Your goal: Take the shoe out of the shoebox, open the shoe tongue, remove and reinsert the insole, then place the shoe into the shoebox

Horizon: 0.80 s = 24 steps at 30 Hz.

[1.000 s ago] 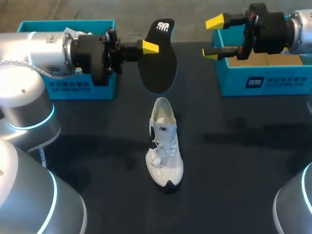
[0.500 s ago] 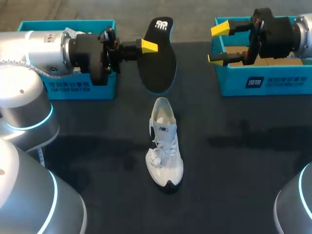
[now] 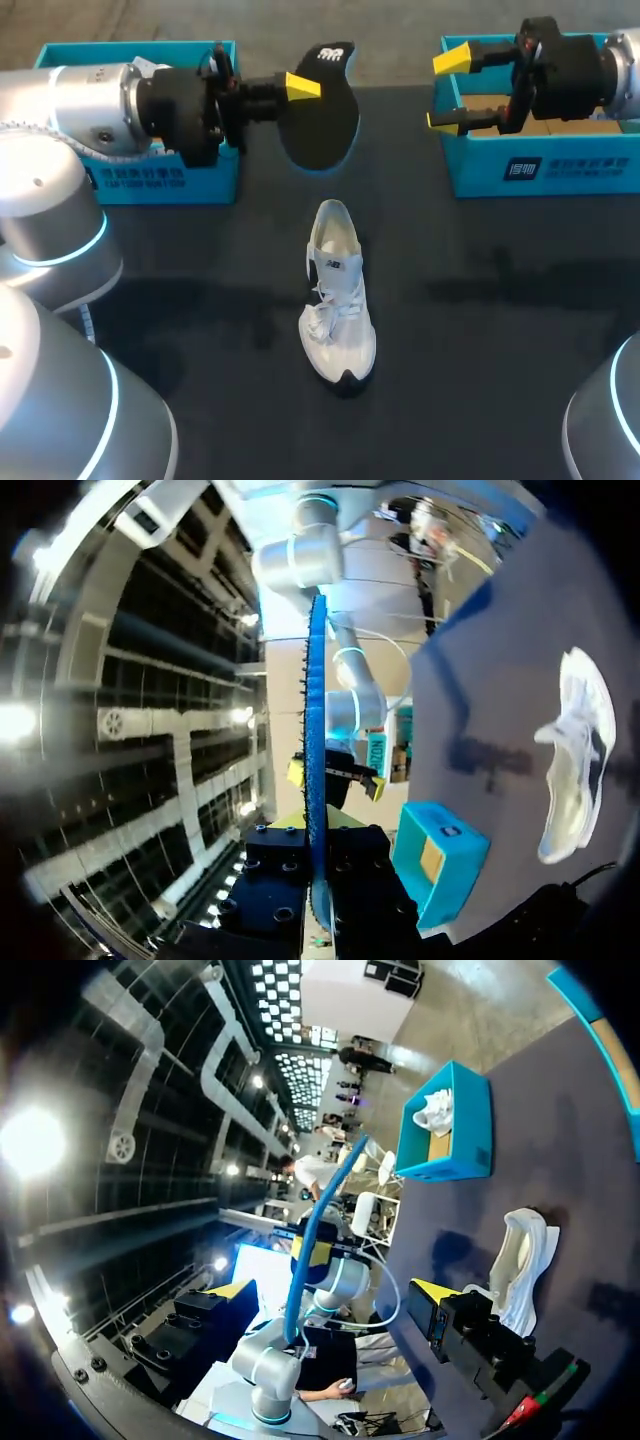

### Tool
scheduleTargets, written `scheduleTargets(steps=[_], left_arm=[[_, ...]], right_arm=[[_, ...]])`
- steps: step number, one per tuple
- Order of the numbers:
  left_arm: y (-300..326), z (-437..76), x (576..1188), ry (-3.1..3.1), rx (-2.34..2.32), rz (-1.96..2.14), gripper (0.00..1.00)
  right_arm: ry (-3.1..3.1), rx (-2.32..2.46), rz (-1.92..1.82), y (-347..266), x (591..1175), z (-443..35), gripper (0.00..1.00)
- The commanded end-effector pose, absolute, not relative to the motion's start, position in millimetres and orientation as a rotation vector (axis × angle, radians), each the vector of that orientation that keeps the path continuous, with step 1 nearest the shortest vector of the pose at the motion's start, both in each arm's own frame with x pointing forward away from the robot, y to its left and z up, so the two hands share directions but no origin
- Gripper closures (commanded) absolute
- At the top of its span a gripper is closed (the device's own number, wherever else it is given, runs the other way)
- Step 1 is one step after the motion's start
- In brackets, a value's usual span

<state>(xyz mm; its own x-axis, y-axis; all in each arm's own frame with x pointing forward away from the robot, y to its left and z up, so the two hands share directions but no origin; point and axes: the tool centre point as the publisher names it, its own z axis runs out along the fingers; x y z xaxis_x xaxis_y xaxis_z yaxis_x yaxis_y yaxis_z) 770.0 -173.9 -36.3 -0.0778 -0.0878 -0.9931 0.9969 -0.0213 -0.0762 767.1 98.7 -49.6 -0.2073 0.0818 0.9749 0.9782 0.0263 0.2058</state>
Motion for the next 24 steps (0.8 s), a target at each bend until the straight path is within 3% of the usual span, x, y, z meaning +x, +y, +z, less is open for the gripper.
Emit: scheduleTargets(steps=[1,14,24], left_arm=[[-172,-36,767,1.441,0.956,-1.594,1.0],[-170,-56,756,1.913,0.702,-2.237,1.0],[-172,-57,755,1.938,0.683,-2.21,1.0]], right_arm=[[-1.435,-1.154,-1.306,100,768,-50,0.0],[-1.435,-1.154,-1.306,100,768,-50,0.0],[-1.435,-1.154,-1.306,100,768,-50,0.0]])
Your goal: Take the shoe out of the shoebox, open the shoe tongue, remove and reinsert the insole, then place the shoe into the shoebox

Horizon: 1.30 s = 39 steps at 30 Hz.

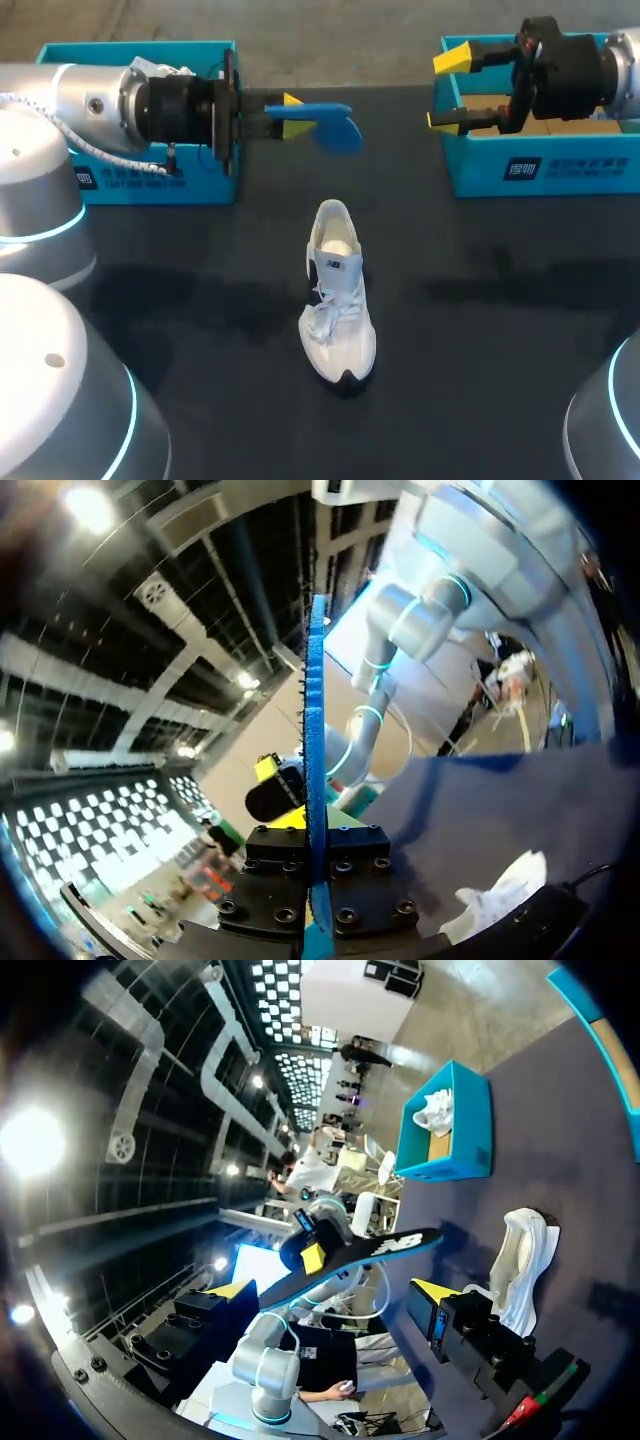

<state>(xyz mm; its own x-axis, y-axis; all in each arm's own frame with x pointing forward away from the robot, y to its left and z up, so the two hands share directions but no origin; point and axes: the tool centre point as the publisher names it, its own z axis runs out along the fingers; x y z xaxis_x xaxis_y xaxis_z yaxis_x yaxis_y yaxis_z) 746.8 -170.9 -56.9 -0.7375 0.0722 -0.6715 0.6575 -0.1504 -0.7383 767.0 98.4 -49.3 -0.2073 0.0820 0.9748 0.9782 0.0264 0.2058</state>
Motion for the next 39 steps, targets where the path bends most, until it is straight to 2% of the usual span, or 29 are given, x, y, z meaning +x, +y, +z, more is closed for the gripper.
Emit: scheduleTargets(steps=[1,13,18,22,23,27,39], left_arm=[[-172,-57,755,1.938,0.683,-2.21,1.0],[-172,-54,755,1.983,0.615,-2.306,1.0],[-172,-53,755,2.098,0.197,-2.661,1.0],[-173,-57,755,2.217,-0.084,-2.741,1.0],[-172,-59,756,2.339,-0.402,-2.835,1.0],[-172,-63,756,2.439,-0.612,-2.909,1.0],[-172,-63,756,2.466,-0.599,-2.885,1.0]], right_arm=[[-1.435,-1.154,-1.306,100,768,-50,0.0],[-1.435,-1.154,-1.306,100,768,-50,0.0],[-1.435,-1.154,-1.306,100,768,-50,0.0],[-1.435,-1.154,-1.306,100,768,-50,0.0],[-1.435,-1.154,-1.306,100,768,-50,0.0],[-1.435,-1.154,-1.306,100,768,-50,0.0],[-1.435,-1.154,-1.306,100,768,-50,0.0]])
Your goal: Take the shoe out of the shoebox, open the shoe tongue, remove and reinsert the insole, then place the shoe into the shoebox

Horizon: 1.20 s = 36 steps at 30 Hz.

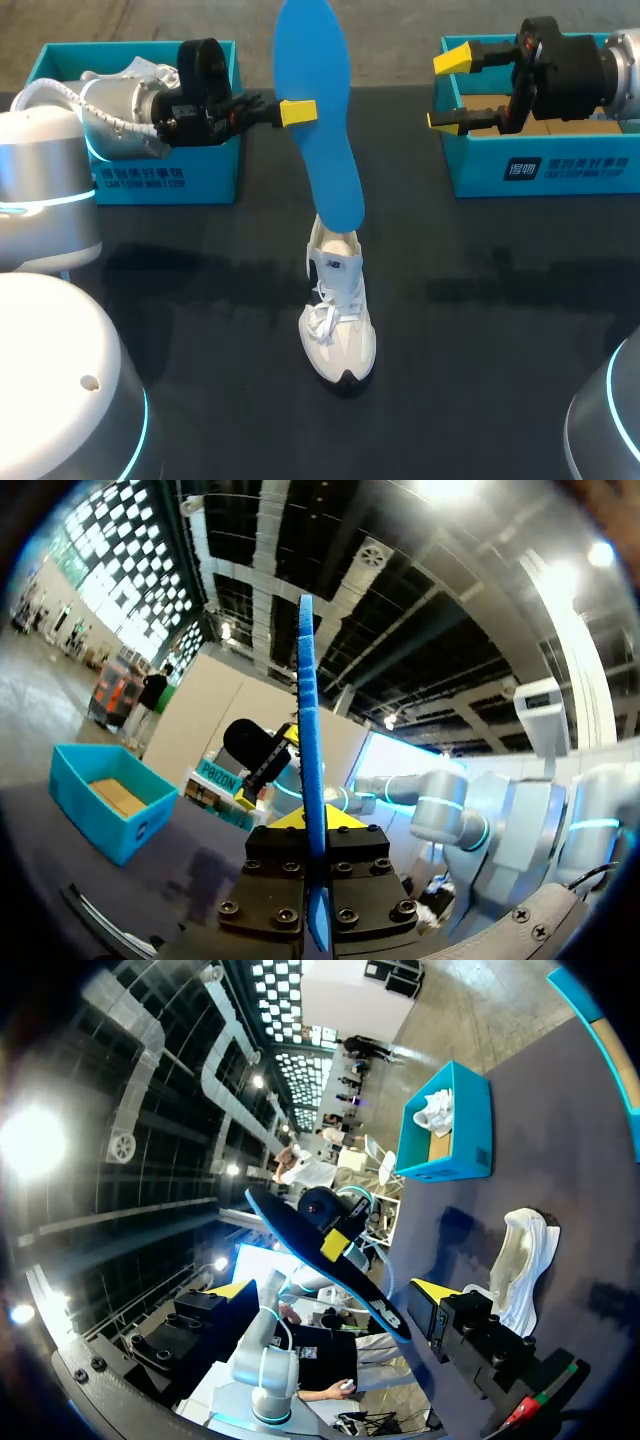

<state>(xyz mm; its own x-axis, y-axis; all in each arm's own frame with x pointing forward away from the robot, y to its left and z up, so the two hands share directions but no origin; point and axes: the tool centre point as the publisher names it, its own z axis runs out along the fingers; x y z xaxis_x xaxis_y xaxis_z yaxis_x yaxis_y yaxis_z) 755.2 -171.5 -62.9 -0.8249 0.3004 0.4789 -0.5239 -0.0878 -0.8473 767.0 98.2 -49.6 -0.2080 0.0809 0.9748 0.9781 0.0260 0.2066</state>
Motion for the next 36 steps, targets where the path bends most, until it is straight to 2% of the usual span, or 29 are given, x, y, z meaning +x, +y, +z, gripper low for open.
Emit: scheduleTargets(steps=[1,8,26,36], left_arm=[[-172,-63,756,-1.567,0.381,1.833,1.0],[-172,-63,756,-1.567,0.381,1.833,1.0],[-172,-85,762,-1.326,0.759,1.263,1.0],[-172,-86,764,-1.325,0.789,1.262,1.0]], right_arm=[[-1.435,-1.154,-1.306,100,768,-50,0.0],[-1.435,-1.154,-1.306,100,768,-50,0.0],[-1.435,-1.154,-1.306,100,768,-50,0.0],[-1.435,-1.154,-1.306,100,768,-50,0.0]])
